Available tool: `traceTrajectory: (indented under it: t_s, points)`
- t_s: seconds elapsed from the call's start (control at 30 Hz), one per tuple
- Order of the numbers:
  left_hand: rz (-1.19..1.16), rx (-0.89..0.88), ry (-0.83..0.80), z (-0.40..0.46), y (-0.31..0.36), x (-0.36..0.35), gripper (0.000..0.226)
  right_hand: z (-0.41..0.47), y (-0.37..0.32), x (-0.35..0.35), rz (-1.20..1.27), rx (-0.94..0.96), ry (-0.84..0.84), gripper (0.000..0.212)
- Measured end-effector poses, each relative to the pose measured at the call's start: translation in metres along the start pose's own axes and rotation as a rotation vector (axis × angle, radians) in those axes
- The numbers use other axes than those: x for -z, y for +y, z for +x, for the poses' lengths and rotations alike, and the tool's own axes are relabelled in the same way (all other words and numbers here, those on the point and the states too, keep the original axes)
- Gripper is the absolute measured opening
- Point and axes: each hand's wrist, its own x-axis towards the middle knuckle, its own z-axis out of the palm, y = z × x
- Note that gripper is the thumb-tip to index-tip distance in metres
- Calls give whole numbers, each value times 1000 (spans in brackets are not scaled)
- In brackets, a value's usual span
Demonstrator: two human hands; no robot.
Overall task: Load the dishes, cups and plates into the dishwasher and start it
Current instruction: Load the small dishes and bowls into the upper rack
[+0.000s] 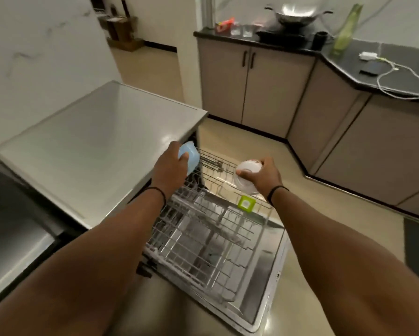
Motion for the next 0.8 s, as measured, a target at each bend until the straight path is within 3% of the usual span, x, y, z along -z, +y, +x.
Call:
traceTrajectory:
  t_s: [0.13,0.27,0.43,0.8]
  points:
    - [110,-24,-68,-5,-2,-54,36,15,47,6,-51,-32,-39,69]
    - [220,-42,-403,-10,-37,-106,40,25,94,-15,-48,-79,-64,69]
    - [131,98,-692,-3,-103,-157,46,37,149,-61,-67,-183,-61,70]
    - [30,215,-818,36,-205,-210,39,55,208,-147,-106,-378,-16,76]
